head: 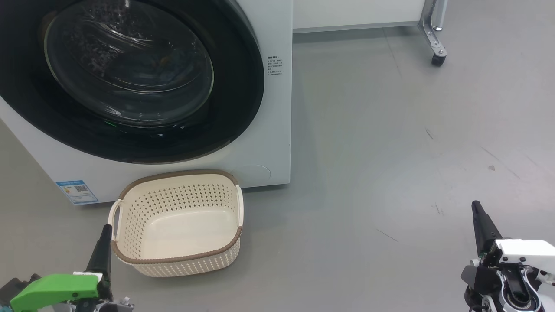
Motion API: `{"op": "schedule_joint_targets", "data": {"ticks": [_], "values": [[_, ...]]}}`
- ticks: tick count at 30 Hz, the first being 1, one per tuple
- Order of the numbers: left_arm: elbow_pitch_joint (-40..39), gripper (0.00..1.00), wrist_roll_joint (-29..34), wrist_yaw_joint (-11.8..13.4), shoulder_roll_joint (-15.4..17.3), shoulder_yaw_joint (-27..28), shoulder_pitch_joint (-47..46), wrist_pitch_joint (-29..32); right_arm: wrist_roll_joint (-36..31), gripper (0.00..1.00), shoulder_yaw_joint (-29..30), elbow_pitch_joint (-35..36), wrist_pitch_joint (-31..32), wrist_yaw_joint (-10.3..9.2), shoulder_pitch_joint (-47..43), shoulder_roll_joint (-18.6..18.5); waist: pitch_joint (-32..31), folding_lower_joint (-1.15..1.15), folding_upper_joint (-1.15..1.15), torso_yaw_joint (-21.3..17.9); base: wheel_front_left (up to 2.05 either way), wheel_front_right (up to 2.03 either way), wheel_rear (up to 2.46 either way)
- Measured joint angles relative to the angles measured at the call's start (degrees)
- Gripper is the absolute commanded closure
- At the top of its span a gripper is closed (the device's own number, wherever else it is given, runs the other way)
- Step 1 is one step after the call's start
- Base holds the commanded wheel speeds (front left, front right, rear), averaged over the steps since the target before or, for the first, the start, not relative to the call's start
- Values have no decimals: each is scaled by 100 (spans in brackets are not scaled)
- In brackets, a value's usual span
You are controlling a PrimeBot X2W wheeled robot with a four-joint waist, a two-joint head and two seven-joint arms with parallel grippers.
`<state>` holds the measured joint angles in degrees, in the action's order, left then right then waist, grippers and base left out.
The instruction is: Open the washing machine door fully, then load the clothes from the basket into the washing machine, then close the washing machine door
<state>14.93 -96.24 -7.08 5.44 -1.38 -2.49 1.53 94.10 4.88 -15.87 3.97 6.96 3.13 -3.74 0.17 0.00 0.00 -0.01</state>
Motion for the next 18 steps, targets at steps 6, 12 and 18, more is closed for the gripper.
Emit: {"op": "schedule_joint_targets", "data": {"ticks": [6,12,18], "values": [[11,100,0,-1,0,4,-4,1,0,100,3,-8,3,0,0,0,0,0,0,0,0,0,0],[36,100,0,-1,0,9,-7,19,0,100,7,-19,10,0,1,0,-1,0,0,0,0,0,0],[46,100,0,-1,0,12,-11,19,0,100,9,-19,11,0,1,0,-1,0,0,0,0,0,0]]}}
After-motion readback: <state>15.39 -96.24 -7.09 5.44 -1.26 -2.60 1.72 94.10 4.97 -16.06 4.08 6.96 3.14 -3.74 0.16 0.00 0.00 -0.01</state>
